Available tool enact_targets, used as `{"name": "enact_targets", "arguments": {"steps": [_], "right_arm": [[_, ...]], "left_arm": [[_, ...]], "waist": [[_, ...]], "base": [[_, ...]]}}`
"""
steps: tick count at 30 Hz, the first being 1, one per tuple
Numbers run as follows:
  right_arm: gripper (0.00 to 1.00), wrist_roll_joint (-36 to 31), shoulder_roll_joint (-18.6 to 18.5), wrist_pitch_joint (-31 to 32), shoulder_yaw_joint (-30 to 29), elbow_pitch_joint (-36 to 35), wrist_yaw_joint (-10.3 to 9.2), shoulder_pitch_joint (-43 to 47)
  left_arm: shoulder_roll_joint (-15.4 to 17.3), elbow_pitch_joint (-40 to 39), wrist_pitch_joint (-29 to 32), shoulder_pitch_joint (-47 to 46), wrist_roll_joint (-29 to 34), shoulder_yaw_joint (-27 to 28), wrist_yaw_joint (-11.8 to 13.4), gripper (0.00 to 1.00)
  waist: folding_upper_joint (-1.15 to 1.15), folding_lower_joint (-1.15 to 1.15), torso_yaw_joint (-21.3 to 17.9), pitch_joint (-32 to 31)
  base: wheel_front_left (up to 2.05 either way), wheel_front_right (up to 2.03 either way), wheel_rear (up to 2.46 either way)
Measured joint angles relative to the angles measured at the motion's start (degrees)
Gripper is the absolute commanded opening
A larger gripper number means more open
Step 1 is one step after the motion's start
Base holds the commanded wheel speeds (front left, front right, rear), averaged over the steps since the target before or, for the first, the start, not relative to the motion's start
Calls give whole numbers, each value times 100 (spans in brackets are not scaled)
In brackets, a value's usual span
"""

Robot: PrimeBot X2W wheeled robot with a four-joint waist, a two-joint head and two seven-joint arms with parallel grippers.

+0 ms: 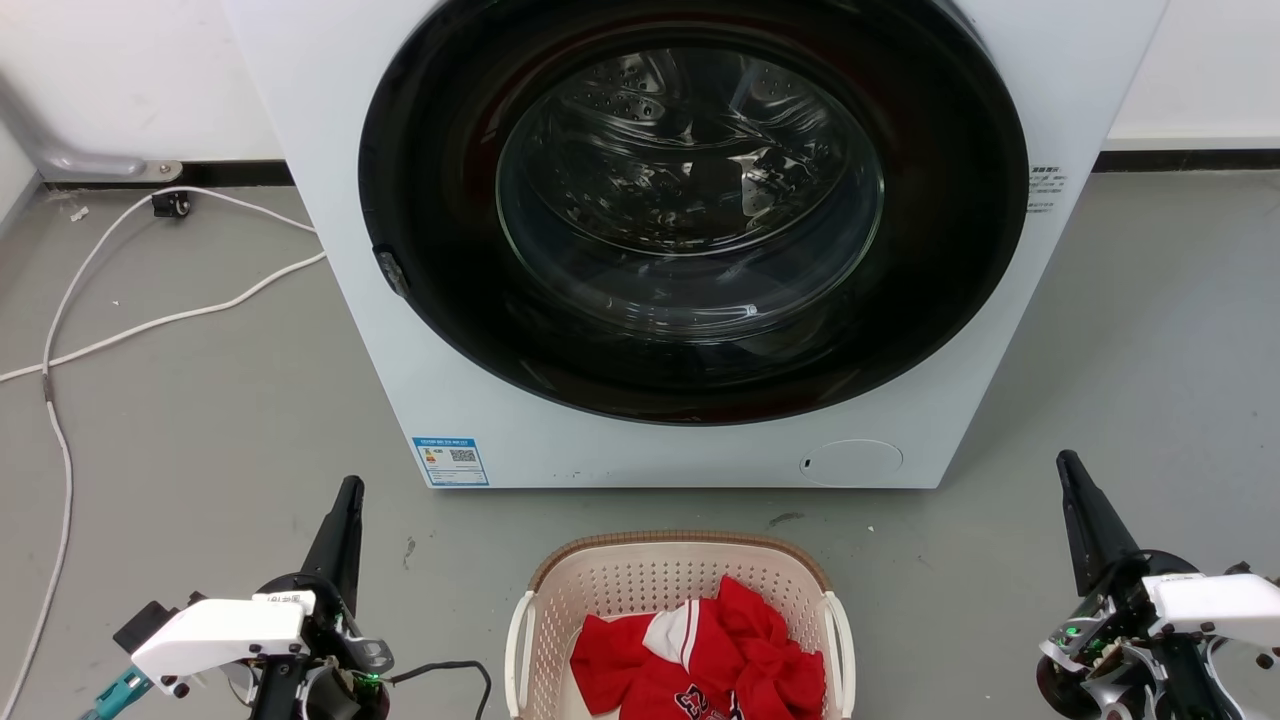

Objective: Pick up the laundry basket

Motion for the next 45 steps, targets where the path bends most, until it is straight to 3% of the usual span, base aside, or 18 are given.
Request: {"name": "enact_targets", "arguments": {"steps": [45], "right_arm": [[0,-9,16,18,-23,1,0,-1]], "left_arm": [[-15,1,8,-2,33,18,0,0]], "waist": [[0,0,0,0]], "base": [[0,0,0]]}}
